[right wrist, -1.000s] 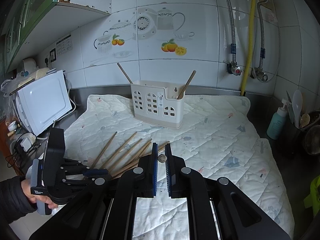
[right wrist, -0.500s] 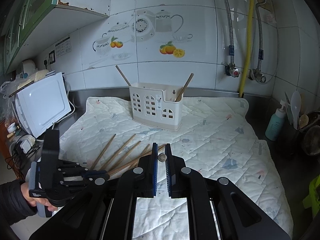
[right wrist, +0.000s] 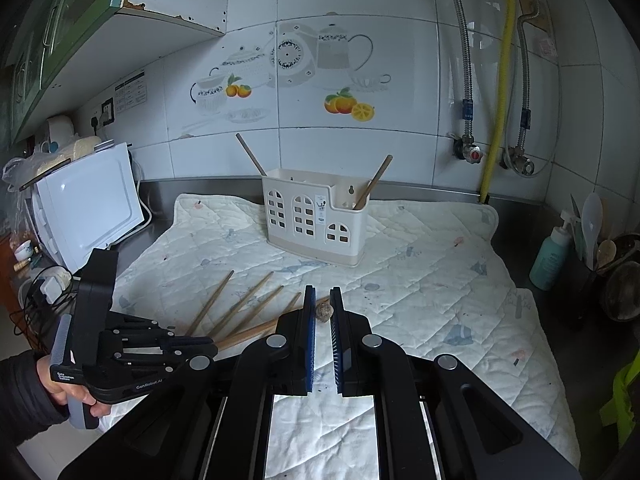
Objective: Organize utensils
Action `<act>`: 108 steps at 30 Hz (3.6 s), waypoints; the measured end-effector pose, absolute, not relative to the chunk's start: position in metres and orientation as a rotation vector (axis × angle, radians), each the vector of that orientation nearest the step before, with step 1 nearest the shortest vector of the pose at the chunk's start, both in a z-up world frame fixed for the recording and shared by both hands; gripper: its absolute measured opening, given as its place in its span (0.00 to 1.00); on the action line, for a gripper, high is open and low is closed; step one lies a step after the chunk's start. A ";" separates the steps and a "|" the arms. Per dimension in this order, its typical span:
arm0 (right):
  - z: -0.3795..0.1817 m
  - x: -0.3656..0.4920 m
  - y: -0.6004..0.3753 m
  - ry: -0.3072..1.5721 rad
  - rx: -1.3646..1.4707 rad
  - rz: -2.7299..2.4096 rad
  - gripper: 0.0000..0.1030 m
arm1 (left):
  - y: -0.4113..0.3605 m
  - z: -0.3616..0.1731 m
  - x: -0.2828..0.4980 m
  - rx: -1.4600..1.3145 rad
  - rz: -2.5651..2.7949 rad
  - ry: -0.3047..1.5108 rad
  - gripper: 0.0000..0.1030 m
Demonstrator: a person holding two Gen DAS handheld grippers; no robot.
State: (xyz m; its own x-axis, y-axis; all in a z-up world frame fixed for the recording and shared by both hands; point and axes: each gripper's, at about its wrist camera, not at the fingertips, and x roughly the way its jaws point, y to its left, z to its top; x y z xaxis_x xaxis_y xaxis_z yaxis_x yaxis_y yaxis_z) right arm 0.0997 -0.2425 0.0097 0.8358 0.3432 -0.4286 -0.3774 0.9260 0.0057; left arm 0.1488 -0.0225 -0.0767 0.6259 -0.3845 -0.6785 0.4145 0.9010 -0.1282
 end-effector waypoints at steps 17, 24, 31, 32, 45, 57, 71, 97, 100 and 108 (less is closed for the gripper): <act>0.012 0.102 -0.241 0.437 -0.088 0.386 0.07 | -0.020 -0.080 0.148 0.015 -0.451 0.787 0.06; 0.012 0.102 -0.241 0.438 -0.090 0.388 0.07 | -0.028 -0.081 0.137 0.032 -0.486 0.790 0.09; 0.011 0.102 -0.240 0.439 -0.090 0.388 0.07 | -0.035 -0.091 0.140 0.031 -0.496 0.819 0.10; 0.011 0.102 -0.240 0.438 -0.091 0.388 0.07 | -0.035 -0.092 0.142 0.029 -0.496 0.820 0.10; 0.010 0.103 -0.240 0.444 -0.094 0.389 0.07 | -0.027 -0.096 0.151 -0.040 -0.507 0.840 0.10; 0.011 0.103 -0.240 0.444 -0.094 0.390 0.07 | -0.034 -0.095 0.158 0.002 -0.516 0.865 0.11; 0.012 0.103 -0.244 0.440 -0.085 0.387 0.07 | -0.033 -0.094 0.160 -0.043 -0.538 0.857 0.08; 0.020 0.103 -0.243 0.423 -0.087 0.390 0.07 | -0.007 -0.079 0.150 -0.045 -0.434 0.805 0.09; 0.020 0.103 -0.243 0.426 -0.085 0.390 0.07 | 0.005 -0.076 0.143 -0.050 -0.377 0.785 0.09; 0.020 0.104 -0.243 0.425 -0.085 0.394 0.07 | 0.034 -0.075 0.117 -0.038 -0.201 0.740 0.26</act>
